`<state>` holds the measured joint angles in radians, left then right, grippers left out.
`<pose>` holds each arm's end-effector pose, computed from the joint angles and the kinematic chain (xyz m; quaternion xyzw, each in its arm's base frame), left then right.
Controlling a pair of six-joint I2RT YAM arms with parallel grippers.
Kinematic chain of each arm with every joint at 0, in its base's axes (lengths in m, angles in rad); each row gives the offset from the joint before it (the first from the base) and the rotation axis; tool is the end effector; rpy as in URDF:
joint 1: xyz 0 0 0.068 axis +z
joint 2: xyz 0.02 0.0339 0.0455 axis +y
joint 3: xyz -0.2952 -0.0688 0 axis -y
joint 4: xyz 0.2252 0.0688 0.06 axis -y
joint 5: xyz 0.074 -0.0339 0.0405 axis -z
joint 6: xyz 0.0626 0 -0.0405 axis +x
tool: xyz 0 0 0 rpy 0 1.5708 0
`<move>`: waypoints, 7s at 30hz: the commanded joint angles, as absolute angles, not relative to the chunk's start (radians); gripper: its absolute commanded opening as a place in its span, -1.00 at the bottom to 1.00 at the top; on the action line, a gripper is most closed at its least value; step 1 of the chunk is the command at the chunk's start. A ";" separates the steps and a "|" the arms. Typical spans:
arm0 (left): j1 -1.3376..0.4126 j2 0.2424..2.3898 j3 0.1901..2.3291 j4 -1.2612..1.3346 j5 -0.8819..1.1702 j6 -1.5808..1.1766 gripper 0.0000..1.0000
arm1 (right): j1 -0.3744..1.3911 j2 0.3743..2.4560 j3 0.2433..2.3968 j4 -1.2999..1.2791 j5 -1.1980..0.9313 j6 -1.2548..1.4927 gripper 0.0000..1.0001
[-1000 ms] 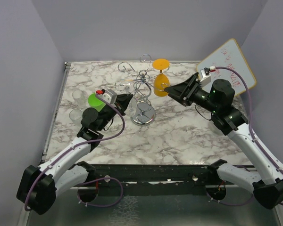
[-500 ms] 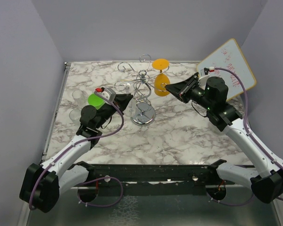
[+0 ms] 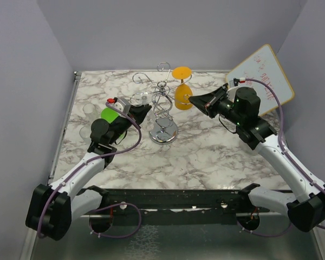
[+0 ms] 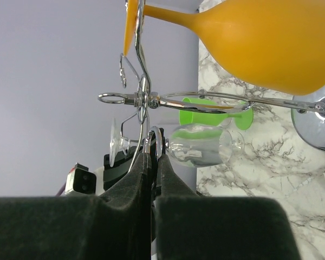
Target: Place the wine glass upside down on the wine glass rack
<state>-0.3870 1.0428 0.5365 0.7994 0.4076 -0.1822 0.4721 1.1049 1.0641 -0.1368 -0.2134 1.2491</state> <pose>0.1973 -0.1072 0.3497 0.2213 0.5643 -0.3366 0.7207 0.2148 0.1245 0.4041 0.2257 0.7317 0.5370 0.3540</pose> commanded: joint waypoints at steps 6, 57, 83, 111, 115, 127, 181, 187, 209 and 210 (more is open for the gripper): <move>-0.359 1.102 0.556 0.934 0.300 -0.195 -1.00 | 0.471 1.137 1.071 -0.183 -0.178 1.193 -0.98; -0.359 0.836 0.388 0.771 0.233 -0.318 0.59 | 0.472 1.031 1.112 -0.228 -0.192 1.156 0.37; -0.359 0.603 0.945 -0.702 -0.245 -0.534 0.63 | 0.471 0.702 0.980 -0.382 -0.083 1.101 0.39; -0.349 0.980 0.925 -0.692 -0.517 -0.484 -0.18 | 0.472 0.646 0.958 -0.583 -0.119 1.090 0.10; -0.331 1.003 0.862 -0.642 -0.495 -0.494 -0.21 | 0.472 0.659 0.954 -0.587 -0.126 1.093 0.03; -0.317 0.933 0.905 -0.718 -0.354 -0.445 -0.95 | 0.471 0.667 0.958 -0.582 -0.155 1.109 -0.04; -0.319 0.983 1.057 -1.048 0.107 -0.289 -0.66 | 0.471 0.544 0.834 -0.531 -0.162 1.145 -0.04; -0.319 0.991 1.042 -1.045 0.109 -0.277 -1.00 | 0.472 0.551 0.828 -0.519 -0.167 1.143 -0.04; -0.336 0.828 0.980 -0.772 0.683 -0.391 -1.00 | 0.472 0.507 0.658 -0.535 -0.191 1.256 0.10; -0.341 0.823 0.966 -0.737 0.706 -0.398 -1.00 | 0.471 0.507 0.650 -0.530 -0.192 1.261 0.10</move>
